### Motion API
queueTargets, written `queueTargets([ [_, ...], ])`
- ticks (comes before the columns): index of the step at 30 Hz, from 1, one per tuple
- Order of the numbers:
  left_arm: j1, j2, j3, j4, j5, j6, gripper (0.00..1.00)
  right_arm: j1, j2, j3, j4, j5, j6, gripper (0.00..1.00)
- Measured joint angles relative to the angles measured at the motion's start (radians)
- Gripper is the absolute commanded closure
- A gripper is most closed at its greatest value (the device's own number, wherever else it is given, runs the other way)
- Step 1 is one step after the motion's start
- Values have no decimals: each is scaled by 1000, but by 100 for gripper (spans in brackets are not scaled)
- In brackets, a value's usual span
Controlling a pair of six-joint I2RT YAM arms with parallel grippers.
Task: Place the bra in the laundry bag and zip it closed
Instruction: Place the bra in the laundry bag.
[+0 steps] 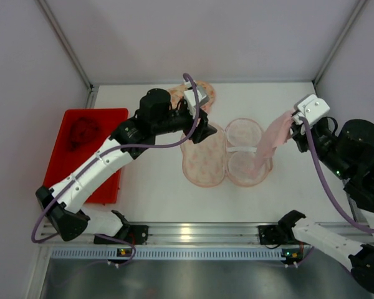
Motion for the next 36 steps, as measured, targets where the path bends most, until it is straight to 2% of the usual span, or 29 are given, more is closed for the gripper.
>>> queueTargets([
  [7,0,-11,-32,7,-53,-1,29,-23,19,87,-186,94,213,100],
  [14,0,-27,-66,11,-99,0,29,-98,92,8,-259,128,411,100],
  [20,0,-27,-98,13,-125,6,29,-101,313,-5,-252,150,475,100],
  [25,0,-27,-132,13,-146,9,29,-126,512,53,-221,148,472,100],
  [33,3,-27,-182,13,-155,8,29,-306,856,183,-153,36,464,100],
  [34,4,-27,-192,13,-154,7,29,-333,908,202,-144,11,463,97],
  [36,5,-24,-210,11,-152,2,30,-377,998,235,-132,-41,465,72],
])
